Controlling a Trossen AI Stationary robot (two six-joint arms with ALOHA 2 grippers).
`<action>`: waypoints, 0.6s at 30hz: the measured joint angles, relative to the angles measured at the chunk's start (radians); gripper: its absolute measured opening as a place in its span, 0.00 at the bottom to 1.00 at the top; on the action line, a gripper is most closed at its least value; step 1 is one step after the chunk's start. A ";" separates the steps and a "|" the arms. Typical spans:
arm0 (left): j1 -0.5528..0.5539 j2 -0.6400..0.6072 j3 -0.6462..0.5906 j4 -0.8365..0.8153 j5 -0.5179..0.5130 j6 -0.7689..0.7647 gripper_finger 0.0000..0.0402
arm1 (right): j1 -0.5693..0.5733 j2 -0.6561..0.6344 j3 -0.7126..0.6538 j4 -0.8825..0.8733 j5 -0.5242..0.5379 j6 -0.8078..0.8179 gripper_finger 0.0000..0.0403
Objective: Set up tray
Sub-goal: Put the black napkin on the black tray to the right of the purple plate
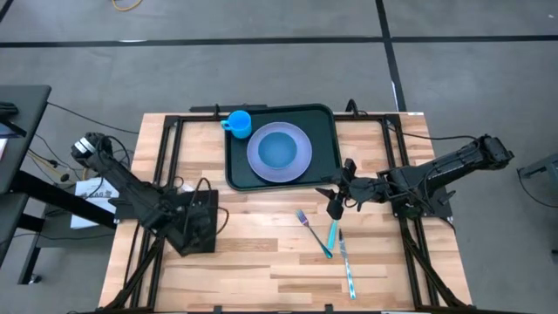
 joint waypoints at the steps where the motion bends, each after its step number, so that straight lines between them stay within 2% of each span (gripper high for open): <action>1: -0.016 0.001 -0.011 0.026 -0.001 -0.022 0.25 | 0.001 0.000 0.000 0.000 0.000 0.000 0.38; 5: -0.070 0.045 -0.034 0.089 0.014 -0.068 0.25 | 0.006 0.000 0.000 -0.001 0.002 -0.001 0.38; 14: -0.123 0.248 -0.036 0.277 0.259 -0.011 0.25 | 0.006 0.000 0.000 -0.006 0.002 -0.002 0.38; 18: -0.129 0.302 -0.036 0.327 0.289 0.005 0.25 | 0.006 0.000 0.000 -0.008 0.002 -0.002 0.38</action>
